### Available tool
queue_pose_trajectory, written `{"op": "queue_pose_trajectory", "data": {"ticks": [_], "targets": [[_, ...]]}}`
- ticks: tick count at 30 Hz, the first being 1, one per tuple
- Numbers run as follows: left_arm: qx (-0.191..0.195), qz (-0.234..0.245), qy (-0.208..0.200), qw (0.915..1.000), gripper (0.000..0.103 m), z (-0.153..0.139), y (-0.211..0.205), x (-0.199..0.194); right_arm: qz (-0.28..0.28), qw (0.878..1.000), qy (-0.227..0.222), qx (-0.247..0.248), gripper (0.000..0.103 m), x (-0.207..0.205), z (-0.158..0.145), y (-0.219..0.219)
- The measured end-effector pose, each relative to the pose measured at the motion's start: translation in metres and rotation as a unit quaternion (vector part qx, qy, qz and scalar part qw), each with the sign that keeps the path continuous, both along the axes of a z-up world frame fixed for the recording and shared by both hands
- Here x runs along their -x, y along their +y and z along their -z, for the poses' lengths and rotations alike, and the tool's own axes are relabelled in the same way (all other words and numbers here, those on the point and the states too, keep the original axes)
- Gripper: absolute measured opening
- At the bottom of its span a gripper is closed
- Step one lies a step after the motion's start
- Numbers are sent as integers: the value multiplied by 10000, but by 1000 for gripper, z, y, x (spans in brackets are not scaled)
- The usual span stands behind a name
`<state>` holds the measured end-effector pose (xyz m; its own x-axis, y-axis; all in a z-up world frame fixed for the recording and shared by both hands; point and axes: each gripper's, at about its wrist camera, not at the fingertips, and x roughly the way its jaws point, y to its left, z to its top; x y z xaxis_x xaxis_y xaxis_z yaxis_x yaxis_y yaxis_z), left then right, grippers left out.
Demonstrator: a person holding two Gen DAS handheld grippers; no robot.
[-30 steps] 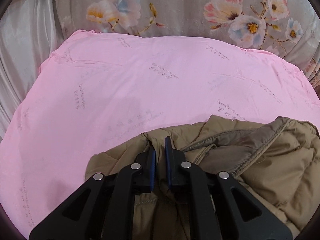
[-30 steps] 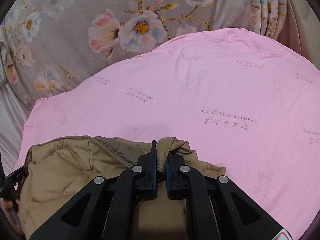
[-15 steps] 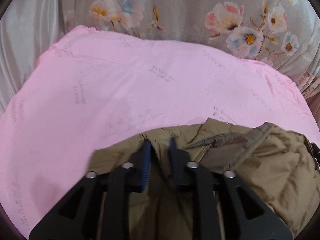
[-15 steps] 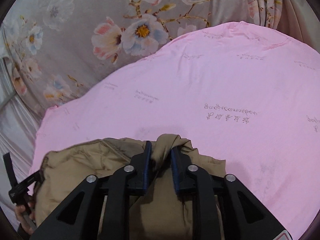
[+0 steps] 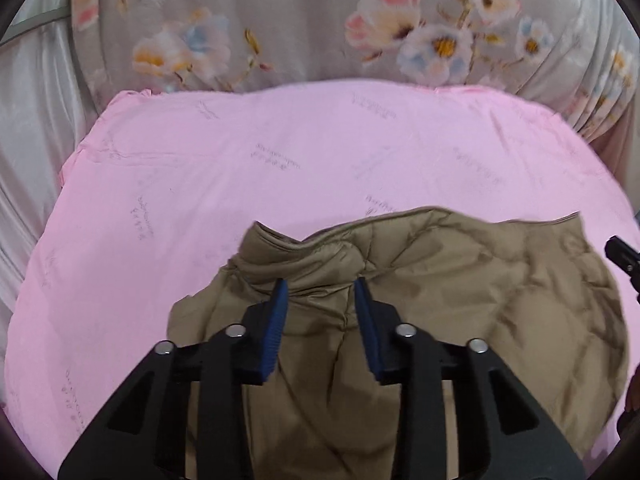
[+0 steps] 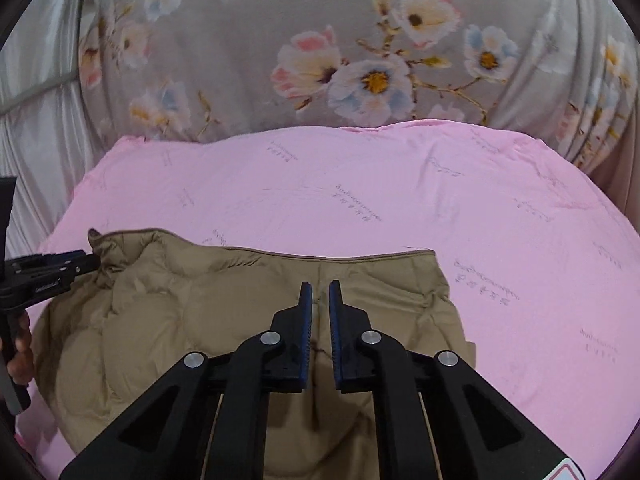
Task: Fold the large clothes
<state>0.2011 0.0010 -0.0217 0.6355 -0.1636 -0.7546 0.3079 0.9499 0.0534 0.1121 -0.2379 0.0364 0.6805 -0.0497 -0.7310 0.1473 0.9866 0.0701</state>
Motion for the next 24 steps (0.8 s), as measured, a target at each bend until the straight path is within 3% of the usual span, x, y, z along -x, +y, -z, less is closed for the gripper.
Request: {"op": "queue_pose_trajectory", "data": {"ticks": [3, 7, 10, 13, 24], "targets": [[-137, -245, 137, 9995, 25, 15, -2, -29, 62, 9994, 331, 52, 7, -25, 20, -7], [-357, -475, 33, 9982, 26, 21, 4, -55, 558, 9963, 657, -7, 6, -45, 46, -43], [-463, -623, 92, 9969, 26, 32, 12, -69, 1030, 9912, 778, -299, 6, -46, 61, -77], [-279, -697, 225, 9969, 26, 48, 19, -77, 1250, 9856, 865, -746, 3, -44, 77, -97], [-229, -768, 121, 9967, 26, 61, 16, -76, 1275, 9865, 767, -689, 3, -45, 85, -86]]}}
